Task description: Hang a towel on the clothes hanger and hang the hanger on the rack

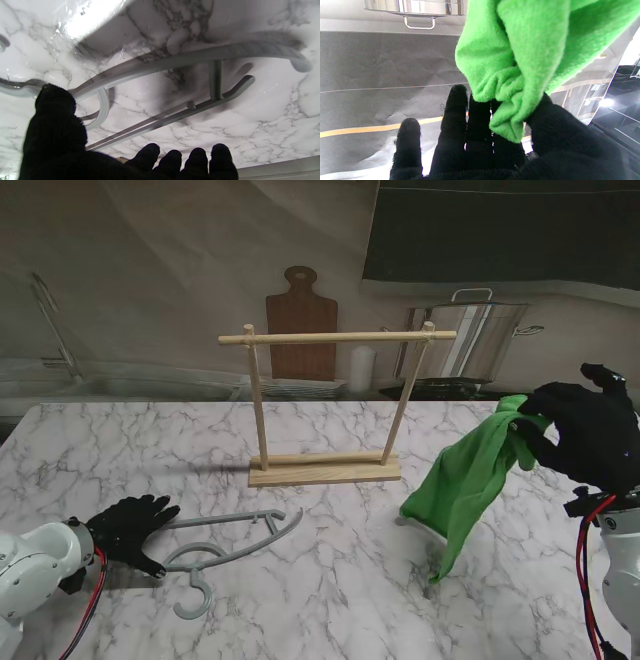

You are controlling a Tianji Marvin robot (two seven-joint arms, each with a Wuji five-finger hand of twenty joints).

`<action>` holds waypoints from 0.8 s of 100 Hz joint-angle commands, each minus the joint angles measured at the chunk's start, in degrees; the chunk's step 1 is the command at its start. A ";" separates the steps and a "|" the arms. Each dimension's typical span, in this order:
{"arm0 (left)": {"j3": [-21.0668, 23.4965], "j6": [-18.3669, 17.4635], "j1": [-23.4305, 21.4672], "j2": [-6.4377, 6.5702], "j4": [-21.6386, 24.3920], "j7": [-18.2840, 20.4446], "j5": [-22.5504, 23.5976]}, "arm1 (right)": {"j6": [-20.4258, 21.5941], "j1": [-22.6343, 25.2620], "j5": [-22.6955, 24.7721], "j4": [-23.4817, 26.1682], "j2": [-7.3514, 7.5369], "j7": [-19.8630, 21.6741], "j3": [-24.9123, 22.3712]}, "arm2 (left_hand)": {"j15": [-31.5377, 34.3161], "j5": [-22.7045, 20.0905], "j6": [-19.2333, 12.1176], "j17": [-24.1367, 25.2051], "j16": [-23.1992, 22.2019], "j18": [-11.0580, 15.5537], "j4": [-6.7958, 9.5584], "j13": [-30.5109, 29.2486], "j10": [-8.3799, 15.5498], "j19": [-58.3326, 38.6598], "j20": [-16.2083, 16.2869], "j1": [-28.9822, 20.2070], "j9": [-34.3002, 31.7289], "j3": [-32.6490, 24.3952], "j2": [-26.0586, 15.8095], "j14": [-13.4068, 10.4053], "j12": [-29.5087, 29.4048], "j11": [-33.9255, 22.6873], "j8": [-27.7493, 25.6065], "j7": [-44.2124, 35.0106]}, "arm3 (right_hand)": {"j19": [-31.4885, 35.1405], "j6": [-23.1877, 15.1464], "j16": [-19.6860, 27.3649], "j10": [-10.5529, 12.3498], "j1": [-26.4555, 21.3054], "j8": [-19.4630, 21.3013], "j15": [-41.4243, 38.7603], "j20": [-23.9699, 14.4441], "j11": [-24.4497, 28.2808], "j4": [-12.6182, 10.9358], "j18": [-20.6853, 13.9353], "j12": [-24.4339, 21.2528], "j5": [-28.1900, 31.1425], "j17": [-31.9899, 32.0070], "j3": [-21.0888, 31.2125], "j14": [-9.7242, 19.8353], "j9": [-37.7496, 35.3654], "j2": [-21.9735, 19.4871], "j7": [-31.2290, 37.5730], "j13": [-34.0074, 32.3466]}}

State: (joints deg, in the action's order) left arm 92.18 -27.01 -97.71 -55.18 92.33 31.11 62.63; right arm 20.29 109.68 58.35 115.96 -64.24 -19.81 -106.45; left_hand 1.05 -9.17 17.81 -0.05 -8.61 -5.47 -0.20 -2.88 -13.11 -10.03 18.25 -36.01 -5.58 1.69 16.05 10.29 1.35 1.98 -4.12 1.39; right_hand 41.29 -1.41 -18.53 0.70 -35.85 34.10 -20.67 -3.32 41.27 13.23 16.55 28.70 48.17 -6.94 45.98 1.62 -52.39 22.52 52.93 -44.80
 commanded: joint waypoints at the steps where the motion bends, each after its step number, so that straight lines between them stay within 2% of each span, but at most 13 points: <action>1: -0.94 -0.26 0.53 0.17 -0.99 1.33 -0.03 | -0.40 0.11 -0.10 -0.39 -0.11 -0.22 0.17 | 0.13 1.26 1.66 0.12 1.08 0.12 -0.68 0.90 -0.91 6.73 -1.07 -0.21 1.50 -0.46 2.53 -0.38 -0.69 0.28 1.29 0.80 | -0.82 -1.88 -0.72 -0.82 -2.85 2.06 1.59 0.41 -1.31 0.20 1.87 0.81 3.21 1.25 1.11 0.15 -0.23 -4.21 2.70 -0.36; 38: -3.34 -0.60 2.11 0.71 -2.03 4.73 -0.98 | -0.84 0.15 -0.21 -1.20 -0.17 -0.81 0.40 | 1.62 1.22 1.11 -0.97 0.48 -0.58 -0.67 0.05 0.04 5.84 -0.54 -0.17 1.44 -0.34 2.03 -0.41 -0.69 0.27 0.98 0.34 | -1.47 -1.85 -0.69 -0.80 -2.97 2.07 1.64 0.88 -1.30 0.18 2.13 0.92 3.13 1.55 0.92 0.15 -0.04 -4.31 2.66 -0.26; 51: -3.91 -0.35 2.64 0.90 -2.56 6.11 -1.28 | -0.90 0.32 -0.20 -1.32 -0.22 -1.13 0.30 | 2.11 1.28 1.09 -1.83 0.41 -0.96 -0.67 -0.99 0.61 5.24 -0.15 -0.50 1.40 -0.36 2.44 -1.34 -0.69 0.27 0.72 0.29 | -1.68 -1.88 -0.68 -0.86 -3.00 2.07 1.67 1.03 -1.26 0.16 2.22 0.94 3.08 1.75 0.85 0.14 0.03 -4.33 2.64 -0.16; 58: -4.42 -0.11 3.13 1.01 -3.17 6.74 -1.24 | -0.99 0.38 -0.26 -1.38 -0.25 -1.29 0.32 | 2.36 1.25 1.29 -2.47 0.41 -0.25 -0.63 -1.85 0.74 4.81 0.14 -0.82 1.39 -0.40 2.89 -2.07 -0.68 0.27 0.60 0.28 | -1.76 -1.89 -0.68 -0.89 -3.05 2.06 1.67 1.10 -1.24 0.15 2.22 0.94 3.06 1.79 0.84 0.11 0.03 -4.28 2.65 -0.13; 68: -5.29 0.35 3.95 1.17 -4.14 7.63 -1.45 | -1.07 0.36 -0.23 -1.54 -0.27 -1.52 0.39 | 3.03 0.95 2.27 -4.32 0.44 2.05 -0.42 -3.82 0.48 4.10 0.45 -2.33 1.41 -0.71 4.05 -3.54 -0.68 0.27 -0.25 -0.30 | -1.89 -1.91 -0.69 -0.81 -3.06 2.04 1.66 1.20 -1.22 0.14 2.25 0.94 3.03 1.87 0.84 0.13 0.04 -4.33 2.65 -0.15; 70: -5.49 0.44 4.12 1.19 -4.36 7.74 -1.52 | -1.07 0.35 -0.23 -1.57 -0.27 -1.53 0.40 | 3.36 1.32 2.35 -4.88 0.77 2.27 -0.20 -4.27 0.60 4.18 0.30 -3.08 1.11 -0.61 4.35 -3.73 -0.65 0.24 -2.48 -0.92 | -1.91 -1.93 -0.70 -0.87 -3.02 2.05 1.64 1.22 -1.21 0.15 2.25 0.94 3.03 1.88 0.80 0.07 0.05 -4.33 2.66 -0.19; 76: -6.07 0.77 4.58 1.26 -4.88 8.14 -1.70 | -1.09 0.31 -0.26 -1.65 -0.27 -1.56 0.44 | 3.98 1.13 2.49 -6.00 0.75 2.67 0.14 -5.40 0.80 3.83 0.36 -5.45 -0.18 -1.31 4.90 -4.17 -0.45 -0.21 -3.65 -1.16 | -1.94 -1.92 -0.69 -0.82 -3.00 2.04 1.64 1.27 -1.18 0.15 2.27 0.95 3.03 1.84 0.77 0.17 0.04 -4.39 2.68 -0.14; 80: -6.47 1.03 4.88 1.27 -5.27 8.15 -1.73 | -1.10 0.28 -0.28 -1.69 -0.27 -1.60 0.48 | 4.87 1.02 2.35 -7.15 0.73 3.01 0.46 -6.61 1.27 3.22 0.35 -8.73 -1.74 -0.72 3.80 -4.63 0.48 -0.51 -6.86 -1.47 | -1.98 -2.02 -0.70 -0.87 -2.98 2.04 1.63 1.31 -1.15 0.15 2.27 0.96 3.03 1.86 0.74 0.14 0.03 -4.37 2.69 -0.16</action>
State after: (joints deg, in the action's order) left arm 86.49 -26.51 -92.94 -53.97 88.51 37.81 60.82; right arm 19.52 109.77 58.08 114.55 -64.40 -21.25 -106.10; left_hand 3.36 -7.12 20.87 -5.20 -7.76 -3.35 -0.20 -6.30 -12.57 -10.03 18.25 -40.91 -5.91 1.10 18.19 7.70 1.35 1.98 -6.89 3.22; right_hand 40.58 -1.41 -18.53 0.66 -35.85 34.10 -20.09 -3.22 40.90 13.24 17.22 29.25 48.17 -6.31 45.87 1.58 -52.40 22.52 52.93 -44.80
